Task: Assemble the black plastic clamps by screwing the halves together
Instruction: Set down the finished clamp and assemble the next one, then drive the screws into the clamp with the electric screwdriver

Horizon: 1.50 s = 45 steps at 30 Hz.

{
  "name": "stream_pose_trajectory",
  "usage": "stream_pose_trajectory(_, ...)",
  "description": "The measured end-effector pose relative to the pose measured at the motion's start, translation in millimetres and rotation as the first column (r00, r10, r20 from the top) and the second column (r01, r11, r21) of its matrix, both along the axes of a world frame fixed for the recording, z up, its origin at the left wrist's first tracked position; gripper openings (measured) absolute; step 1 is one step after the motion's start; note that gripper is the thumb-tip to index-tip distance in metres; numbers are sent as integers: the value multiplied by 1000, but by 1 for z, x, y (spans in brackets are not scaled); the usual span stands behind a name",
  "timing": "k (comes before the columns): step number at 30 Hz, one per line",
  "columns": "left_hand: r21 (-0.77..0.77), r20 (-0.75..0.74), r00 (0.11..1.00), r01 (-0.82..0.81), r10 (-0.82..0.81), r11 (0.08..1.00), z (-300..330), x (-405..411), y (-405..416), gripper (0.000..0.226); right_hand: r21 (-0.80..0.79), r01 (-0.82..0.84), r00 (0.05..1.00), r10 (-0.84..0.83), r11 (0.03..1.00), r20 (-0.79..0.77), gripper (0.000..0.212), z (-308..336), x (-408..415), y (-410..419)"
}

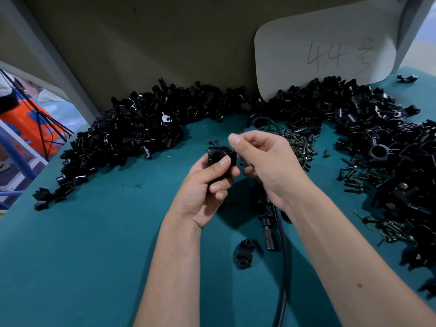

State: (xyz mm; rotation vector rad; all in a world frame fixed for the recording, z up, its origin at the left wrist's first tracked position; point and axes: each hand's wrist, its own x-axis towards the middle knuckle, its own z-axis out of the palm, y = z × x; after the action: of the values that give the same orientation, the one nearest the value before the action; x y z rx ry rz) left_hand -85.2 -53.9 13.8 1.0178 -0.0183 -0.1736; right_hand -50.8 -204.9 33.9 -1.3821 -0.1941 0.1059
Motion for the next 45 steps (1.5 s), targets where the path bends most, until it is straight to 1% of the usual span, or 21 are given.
stream_pose_trajectory(3, -115, -32, 999, 34, -38, 993, -1, 0, 1, 17, 133, -171, 984, 176, 976, -23, 18, -1, -2, -2)
stream_pose_trajectory(6, -147, -47, 997, 61, -68, 987, -2, -2, 2, 21, 164, -157, 986, 164, 974, -33, 15, 1, -2, -3)
stream_pose_trajectory(9, -70, -22, 999, 45, -46, 997, -1, -2, 0, 19, 153, -77, 996, 83, 985, -35, 12, 3, -2, 0)
stream_pose_trajectory(18, 255, 158, 986, -90, 50, 963, -1, -2, -5, 18, 91, 165, 984, -158, 982, -83, 26, 2, -4, 13)
stream_pose_trajectory(20, 280, 162, 984, -117, 73, 953, -1, -2, -7, 20, 63, 194, 979, -190, 979, -69, 25, 2, -4, 16)
stream_pose_trajectory(22, 250, 101, 992, -104, 81, 963, 0, -2, -7, 27, -52, 229, 973, -228, 972, 29, 30, 0, -3, 14)
stream_pose_trajectory(23, 215, 54, 995, -89, 79, 973, 0, -2, -7, 29, -180, 282, 958, -266, 942, 109, 35, -2, -3, 12)
stream_pose_trajectory(24, 170, 7, 997, -78, 78, 982, 1, -1, -6, 29, -341, 365, 928, -311, 866, 204, 38, -5, -1, 9)
stream_pose_trajectory(26, 46, -70, 995, -63, 66, 997, 1, -1, -4, 25, -645, 499, 867, -335, 579, 369, 41, -10, -1, 2)
stream_pose_trajectory(27, -28, -93, 994, -52, 49, 998, 1, -1, -2, 21, -745, 484, 874, -299, 459, 384, 45, -12, -2, -1)
stream_pose_trajectory(28, -105, -106, 994, -36, 25, 994, 1, -1, 0, 17, -818, 431, 899, -258, 381, 354, 52, -15, -2, -1)
stream_pose_trajectory(31, -322, -126, 988, 43, -88, 946, 0, -2, 4, 16, -891, 348, 930, -230, 290, 289, 58, -19, 0, -1)
stream_pose_trajectory(32, -376, -126, 985, 66, -122, 924, 0, -2, 5, 17, -892, 351, 928, -232, 285, 291, 53, -19, 2, -2)
stream_pose_trajectory(34, -453, -126, 977, 98, -173, 886, 0, -1, 6, 23, -885, 328, 939, -217, 331, 267, 38, -17, 7, -9)
stream_pose_trajectory(35, -484, -134, 973, 103, -190, 869, -1, -1, 6, 27, -869, 307, 947, -213, 388, 240, 31, -16, 9, -14)
stream_pose_trajectory(37, -513, -178, 961, 92, -211, 853, -2, 2, 7, 43, -755, 267, 958, -246, 598, 144, 23, -13, 13, -23)
stream_pose_trajectory(39, -487, -224, 951, 79, -212, 870, -3, 4, 7, 47, -503, 250, 957, -289, 827, 1, 21, -8, 17, -31)
stream_pose_trajectory(40, -468, -235, 949, 78, -209, 880, -3, 4, 7, 43, -369, 237, 957, -282, 899, -70, 25, -4, 18, -35)
stream_pose_trajectory(42, -440, -235, 947, 97, -218, 893, -3, 3, 7, 34, -106, 209, 960, -224, 972, -165, 39, 4, 20, -40)
stream_pose_trajectory(43, -433, -230, 945, 116, -234, 894, -2, 2, 7, 31, 44, 199, 965, -188, 979, -185, 40, 7, 21, -43)
stream_pose_trajectory(45, -437, -221, 935, 158, -276, 886, -1, 1, 8, 29, 335, 167, 979, -117, 927, -165, 33, 14, 20, -49)
